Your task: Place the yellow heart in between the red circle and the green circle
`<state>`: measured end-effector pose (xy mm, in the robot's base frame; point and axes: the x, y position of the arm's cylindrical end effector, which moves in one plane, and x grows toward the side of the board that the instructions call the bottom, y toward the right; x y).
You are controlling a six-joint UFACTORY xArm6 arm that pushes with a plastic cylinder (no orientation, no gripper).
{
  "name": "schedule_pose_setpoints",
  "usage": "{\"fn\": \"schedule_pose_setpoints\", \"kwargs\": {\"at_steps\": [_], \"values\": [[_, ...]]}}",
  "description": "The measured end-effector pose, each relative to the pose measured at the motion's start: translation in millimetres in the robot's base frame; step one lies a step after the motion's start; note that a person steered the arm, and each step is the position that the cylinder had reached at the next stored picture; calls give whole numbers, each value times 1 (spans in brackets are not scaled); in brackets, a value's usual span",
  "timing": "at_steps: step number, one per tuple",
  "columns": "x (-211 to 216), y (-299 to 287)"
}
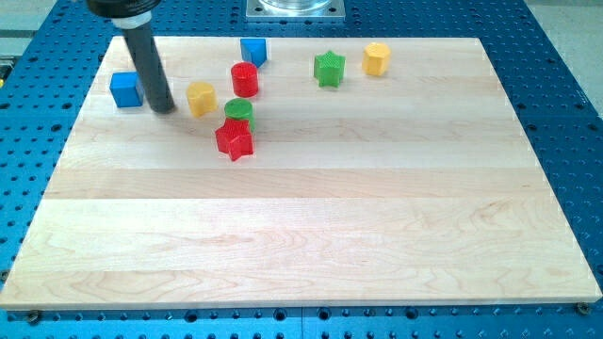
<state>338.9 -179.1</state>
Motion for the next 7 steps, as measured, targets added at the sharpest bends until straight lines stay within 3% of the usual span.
{"fn": "schedule_pose_setpoints", "kwargs": {"at_steps": [3, 7], "values": [[-8, 56], [-2, 68]]}}
